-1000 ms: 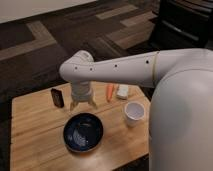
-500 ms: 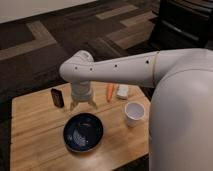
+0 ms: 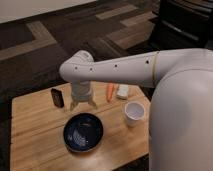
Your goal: Pick up the ceramic cup
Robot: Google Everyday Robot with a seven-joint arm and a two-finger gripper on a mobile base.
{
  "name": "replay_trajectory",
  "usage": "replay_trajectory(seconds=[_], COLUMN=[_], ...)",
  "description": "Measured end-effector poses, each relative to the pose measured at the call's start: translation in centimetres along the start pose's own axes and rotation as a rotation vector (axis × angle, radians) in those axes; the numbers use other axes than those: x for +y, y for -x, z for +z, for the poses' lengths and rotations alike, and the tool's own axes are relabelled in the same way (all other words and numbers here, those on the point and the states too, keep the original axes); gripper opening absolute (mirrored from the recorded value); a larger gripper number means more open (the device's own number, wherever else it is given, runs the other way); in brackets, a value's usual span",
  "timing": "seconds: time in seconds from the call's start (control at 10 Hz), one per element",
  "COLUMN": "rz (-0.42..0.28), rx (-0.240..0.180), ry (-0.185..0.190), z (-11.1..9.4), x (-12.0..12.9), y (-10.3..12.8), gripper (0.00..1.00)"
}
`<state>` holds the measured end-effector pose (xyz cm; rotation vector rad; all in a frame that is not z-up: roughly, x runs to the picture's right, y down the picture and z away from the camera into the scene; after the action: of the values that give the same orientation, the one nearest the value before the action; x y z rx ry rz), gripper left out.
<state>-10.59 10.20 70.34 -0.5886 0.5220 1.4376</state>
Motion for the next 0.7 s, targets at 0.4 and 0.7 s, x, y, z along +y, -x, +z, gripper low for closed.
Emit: replay_trajectory(seconds=[0.4, 0.7], rz=[0.03, 0.059], rx=[-0.017, -0.024], ry=[-0.027, -0.036], z=[-0.6, -1.1], x=[-1.7, -5.4], y=[0.0, -0.3], gripper=[0.65, 0.65])
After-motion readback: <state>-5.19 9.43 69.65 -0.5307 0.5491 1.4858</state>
